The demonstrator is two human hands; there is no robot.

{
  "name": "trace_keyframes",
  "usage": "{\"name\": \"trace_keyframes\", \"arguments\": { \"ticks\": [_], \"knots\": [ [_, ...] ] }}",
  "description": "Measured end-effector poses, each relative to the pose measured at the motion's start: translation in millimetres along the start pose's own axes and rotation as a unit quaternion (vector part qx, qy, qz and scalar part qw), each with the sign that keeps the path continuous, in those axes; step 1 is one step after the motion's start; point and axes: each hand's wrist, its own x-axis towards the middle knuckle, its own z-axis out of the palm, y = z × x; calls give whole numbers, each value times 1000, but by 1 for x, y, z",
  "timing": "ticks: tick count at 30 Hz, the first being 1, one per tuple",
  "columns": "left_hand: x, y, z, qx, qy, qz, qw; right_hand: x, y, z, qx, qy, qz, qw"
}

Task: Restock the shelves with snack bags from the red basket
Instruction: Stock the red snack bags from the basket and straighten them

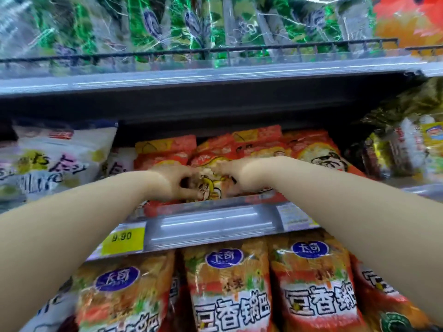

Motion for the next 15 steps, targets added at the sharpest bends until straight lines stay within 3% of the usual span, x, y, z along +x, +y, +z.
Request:
{"name": "trace_keyframes", "arguments": {
  "ticks": [3, 5, 11, 15],
  "knots": [
    [15, 5, 8, 44, 11, 25, 999, 1, -2, 8, 20, -71, 31, 997],
    [23, 9, 12, 43, -22, 25, 999, 2, -3, 7, 31, -78, 35, 996],
    [32, 0, 12, 129, -89, -11, 988, 9, 0, -7, -5, 64, 115, 991],
    [33, 1, 12, 157, -75, -9, 985, 16, -5, -6, -36, -22, 75, 996]
  ]
}}
